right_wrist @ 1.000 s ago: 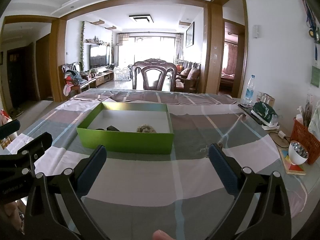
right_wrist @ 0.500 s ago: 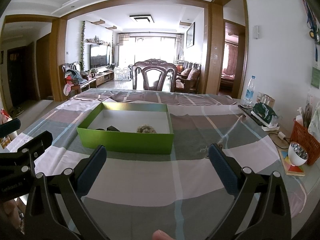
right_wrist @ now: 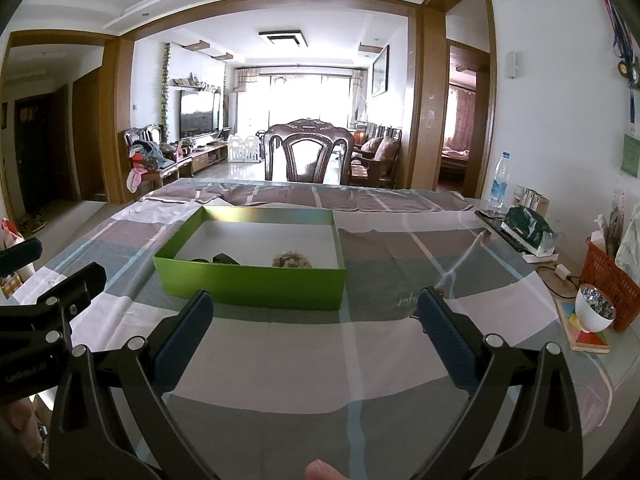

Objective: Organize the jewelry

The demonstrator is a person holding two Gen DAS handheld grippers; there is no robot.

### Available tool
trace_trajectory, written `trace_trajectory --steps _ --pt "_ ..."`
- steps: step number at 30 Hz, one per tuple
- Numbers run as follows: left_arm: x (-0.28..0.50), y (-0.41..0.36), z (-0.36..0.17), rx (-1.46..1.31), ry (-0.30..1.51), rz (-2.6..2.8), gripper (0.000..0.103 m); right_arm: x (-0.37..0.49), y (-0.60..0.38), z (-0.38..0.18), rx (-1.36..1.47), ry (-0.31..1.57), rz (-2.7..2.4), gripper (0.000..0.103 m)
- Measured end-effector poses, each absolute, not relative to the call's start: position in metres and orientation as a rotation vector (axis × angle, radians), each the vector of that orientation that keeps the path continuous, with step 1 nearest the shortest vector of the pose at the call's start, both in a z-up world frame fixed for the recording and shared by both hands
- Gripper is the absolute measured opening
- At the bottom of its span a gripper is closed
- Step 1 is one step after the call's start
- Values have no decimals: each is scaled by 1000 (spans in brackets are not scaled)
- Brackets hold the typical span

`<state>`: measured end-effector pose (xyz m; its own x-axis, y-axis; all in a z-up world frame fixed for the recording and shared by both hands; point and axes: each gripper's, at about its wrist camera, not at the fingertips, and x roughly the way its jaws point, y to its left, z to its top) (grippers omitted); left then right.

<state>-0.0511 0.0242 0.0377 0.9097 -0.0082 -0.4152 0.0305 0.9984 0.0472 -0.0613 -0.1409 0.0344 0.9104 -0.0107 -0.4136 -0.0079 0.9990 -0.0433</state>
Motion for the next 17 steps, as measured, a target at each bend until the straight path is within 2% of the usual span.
trace_trajectory --steps 10,17 --pt "-50 27 35 44 438 -33 99 -61 -142 34 -46 430 -2 100" --pt "-37 33 24 15 509 -39 99 -55 -146 28 -46 462 3 100"
